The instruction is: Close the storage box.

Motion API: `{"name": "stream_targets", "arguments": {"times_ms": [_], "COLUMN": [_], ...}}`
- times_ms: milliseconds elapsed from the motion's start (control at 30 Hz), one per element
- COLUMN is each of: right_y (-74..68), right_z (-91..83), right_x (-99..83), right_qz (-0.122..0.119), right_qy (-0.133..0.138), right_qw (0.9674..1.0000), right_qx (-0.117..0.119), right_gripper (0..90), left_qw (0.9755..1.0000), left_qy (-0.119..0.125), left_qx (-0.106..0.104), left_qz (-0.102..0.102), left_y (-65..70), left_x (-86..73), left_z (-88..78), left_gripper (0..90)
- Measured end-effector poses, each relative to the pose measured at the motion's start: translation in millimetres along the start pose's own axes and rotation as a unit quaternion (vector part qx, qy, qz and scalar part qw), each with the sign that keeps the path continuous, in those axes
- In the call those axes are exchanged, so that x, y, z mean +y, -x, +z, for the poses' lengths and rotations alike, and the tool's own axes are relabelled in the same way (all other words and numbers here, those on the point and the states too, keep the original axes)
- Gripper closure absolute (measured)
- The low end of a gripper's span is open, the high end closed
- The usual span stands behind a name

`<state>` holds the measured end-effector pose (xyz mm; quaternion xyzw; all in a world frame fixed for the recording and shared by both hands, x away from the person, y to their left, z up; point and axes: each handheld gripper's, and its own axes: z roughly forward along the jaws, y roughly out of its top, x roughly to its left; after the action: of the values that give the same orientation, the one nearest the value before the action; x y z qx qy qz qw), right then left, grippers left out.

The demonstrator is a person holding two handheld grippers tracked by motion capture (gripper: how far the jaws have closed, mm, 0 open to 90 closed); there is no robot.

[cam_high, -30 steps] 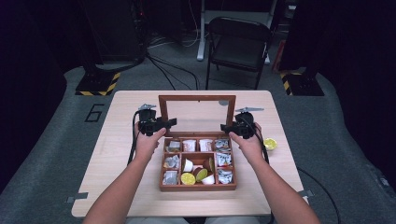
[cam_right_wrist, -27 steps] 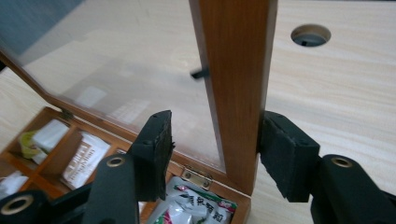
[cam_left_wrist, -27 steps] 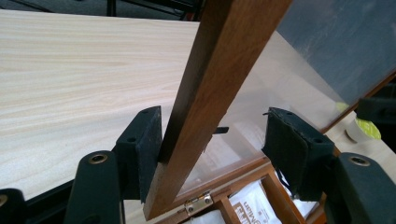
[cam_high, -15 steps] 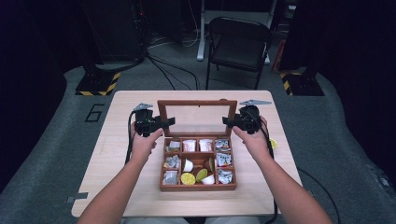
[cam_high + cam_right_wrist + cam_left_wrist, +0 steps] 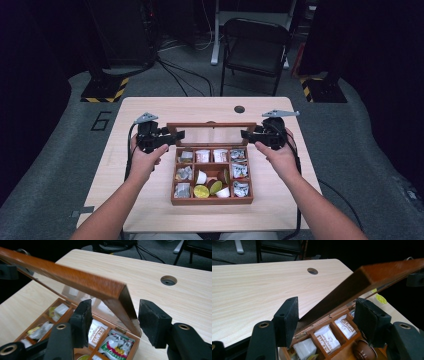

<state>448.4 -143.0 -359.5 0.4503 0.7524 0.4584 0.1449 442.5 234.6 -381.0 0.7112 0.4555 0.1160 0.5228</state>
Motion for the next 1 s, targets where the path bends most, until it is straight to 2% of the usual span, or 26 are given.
{"name": "stream_targets", "arguments": {"times_ms": [233, 433, 533, 600, 767, 1000], "right_y": [-6.5, -11.7, -12.8, -13.4, -14.9, -18.5], "right_z": [-13.8, -19.9, -22.4, -24.1, -27.8, -35.3], "right_x": [-6.1, -12.4, -15.1, -16.6, -21.6, -31.9], "right_qz": [-0.007, -0.021, -0.021, -0.021, -0.022, -0.027], "right_qy": [0.001, -0.001, 0.001, 0.003, 0.000, -0.001], "right_qw": [0.9999, 0.9997, 0.9997, 0.9997, 0.9996, 0.9994], "right_qx": [0.008, 0.010, 0.012, 0.012, 0.017, 0.021], "right_gripper": [44.4, 45.2, 45.3, 45.4, 45.9, 49.1], "left_qw": [0.9997, 0.9991, 0.9988, 0.9992, 0.9994, 0.9995], "left_qy": [-0.007, -0.010, -0.009, -0.005, 0.004, -0.007], "left_qx": [0.004, 0.003, 0.002, -0.003, -0.011, -0.012], "left_qz": [0.024, 0.041, 0.047, 0.039, 0.032, 0.028], "left_y": [7.1, 11.8, 12.4, 13.0, 17.0, 23.9], "left_x": [-9.1, -16.0, -17.4, -18.4, -22.8, -31.3], "left_z": [-8.4, -13.2, -15.7, -18.9, -29.4, -39.5], "left_gripper": [36.8, 36.8, 36.5, 35.4, 36.1, 38.6]}}
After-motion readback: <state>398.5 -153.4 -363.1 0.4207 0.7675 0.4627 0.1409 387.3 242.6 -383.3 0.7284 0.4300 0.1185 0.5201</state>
